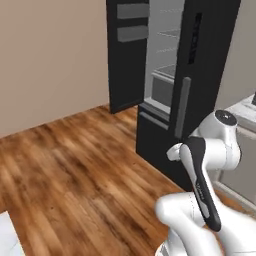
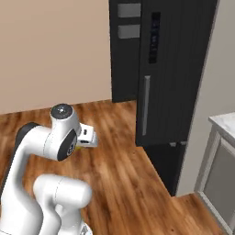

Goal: Place the pear in the correct fridge rack based on whether it is a fruit or vegetable. Finally, close the fridge door.

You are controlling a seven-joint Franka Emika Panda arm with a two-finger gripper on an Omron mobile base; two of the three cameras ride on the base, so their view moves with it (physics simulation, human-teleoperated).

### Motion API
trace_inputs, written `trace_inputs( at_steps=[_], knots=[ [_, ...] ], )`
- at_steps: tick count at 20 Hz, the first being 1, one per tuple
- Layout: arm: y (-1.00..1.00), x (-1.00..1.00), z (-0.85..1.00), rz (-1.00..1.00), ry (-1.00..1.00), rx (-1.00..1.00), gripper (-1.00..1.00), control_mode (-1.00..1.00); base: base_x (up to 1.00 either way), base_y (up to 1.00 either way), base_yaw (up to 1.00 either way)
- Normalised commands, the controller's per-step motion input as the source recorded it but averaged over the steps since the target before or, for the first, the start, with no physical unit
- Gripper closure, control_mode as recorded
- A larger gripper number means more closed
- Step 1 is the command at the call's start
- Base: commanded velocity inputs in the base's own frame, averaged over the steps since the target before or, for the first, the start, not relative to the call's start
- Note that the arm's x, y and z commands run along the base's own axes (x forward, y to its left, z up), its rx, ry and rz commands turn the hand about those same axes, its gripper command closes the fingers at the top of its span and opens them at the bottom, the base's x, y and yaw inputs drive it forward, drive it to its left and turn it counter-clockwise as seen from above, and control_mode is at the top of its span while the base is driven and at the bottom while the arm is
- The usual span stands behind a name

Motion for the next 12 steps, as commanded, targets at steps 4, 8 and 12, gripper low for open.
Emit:
trace_inputs(
  at_steps=[4,8,12],
  knots=[
    [0.0,0.0,0.0,0.0,0.0,0.0,1.0,1.0,0.87,1.0,-0.1],
    [0.0,0.0,0.0,0.0,0.0,0.0,1.0,1.0,1.0,1.0,-0.45],
    [0.0,0.0,0.0,0.0,0.0,0.0,1.0,1.0,1.0,1.0,-0.53]
  ],
)
